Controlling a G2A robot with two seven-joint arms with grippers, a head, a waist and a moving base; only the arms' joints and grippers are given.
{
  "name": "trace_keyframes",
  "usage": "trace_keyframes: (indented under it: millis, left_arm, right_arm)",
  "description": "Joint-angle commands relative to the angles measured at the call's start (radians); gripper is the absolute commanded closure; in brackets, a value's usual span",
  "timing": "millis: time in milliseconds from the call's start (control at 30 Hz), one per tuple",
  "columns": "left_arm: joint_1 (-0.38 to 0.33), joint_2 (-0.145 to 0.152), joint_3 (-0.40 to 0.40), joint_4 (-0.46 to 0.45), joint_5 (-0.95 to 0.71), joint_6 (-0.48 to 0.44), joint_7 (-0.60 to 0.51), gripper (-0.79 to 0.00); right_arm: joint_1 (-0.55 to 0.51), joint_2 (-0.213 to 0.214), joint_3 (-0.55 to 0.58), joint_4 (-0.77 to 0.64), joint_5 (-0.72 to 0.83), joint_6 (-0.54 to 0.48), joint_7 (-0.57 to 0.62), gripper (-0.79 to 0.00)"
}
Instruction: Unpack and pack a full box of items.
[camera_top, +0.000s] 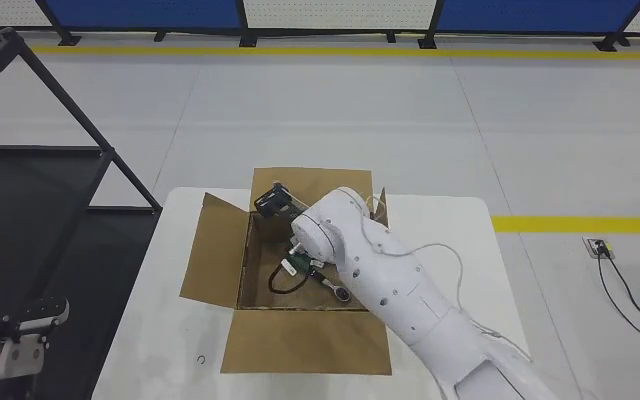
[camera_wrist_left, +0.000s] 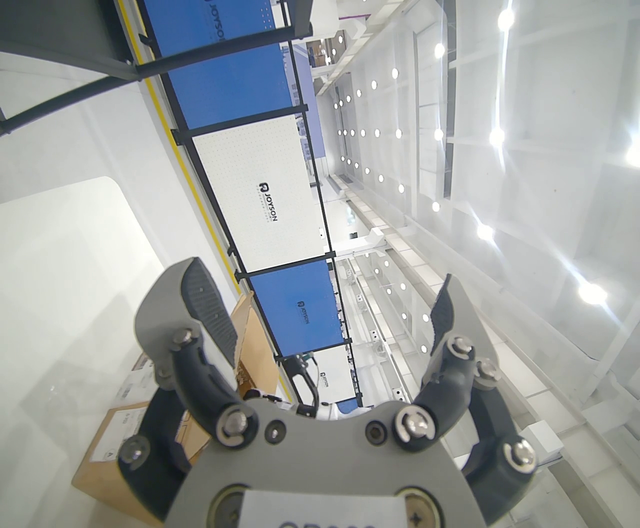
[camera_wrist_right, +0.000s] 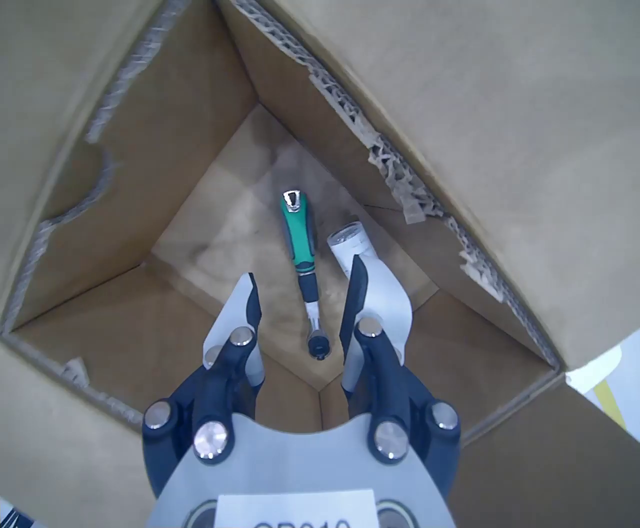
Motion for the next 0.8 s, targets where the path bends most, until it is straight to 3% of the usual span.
trace_keyframes:
  millis: [0, 133, 267, 367, 400, 533, 767]
  left_arm:
    - [0.000, 0.000, 0.000, 0.000, 0.000, 0.000, 0.000, -0.785]
    - [0.000, 0.000, 0.000, 0.000, 0.000, 0.000, 0.000, -0.785]
    - [0.000, 0.000, 0.000, 0.000, 0.000, 0.000, 0.000, -0.785]
    - [0.000, 0.000, 0.000, 0.000, 0.000, 0.000, 0.000, -0.785]
    - [0.000, 0.000, 0.000, 0.000, 0.000, 0.000, 0.000, -0.785]
    - [0.000, 0.000, 0.000, 0.000, 0.000, 0.000, 0.000, -0.785]
    - [0.000, 0.000, 0.000, 0.000, 0.000, 0.000, 0.000, -0.785]
  right_arm:
    - [-0.152, 0.053, 0.114, -0.307, -0.053, -0.033, 0.087, -0.382]
    - [-0.396, 0.105, 0.262, -0.676, -0.056, -0.111, 0.138, -0.391]
    - [-0.508, 0.120, 0.325, -0.827, -0.031, -0.102, 0.069, -0.459]
    - [-0.552, 0.123, 0.363, -0.888, 0.006, -0.055, 0.003, -0.767]
    - [-0.564, 0.124, 0.376, -0.902, 0.023, -0.037, -0.016, -0.785]
    - [-0.585, 0.130, 0.436, -0.928, 0.048, 0.021, -0.046, -0.785]
    - [-0.585, 0.130, 0.436, -0.928, 0.048, 0.021, -0.046, -0.785]
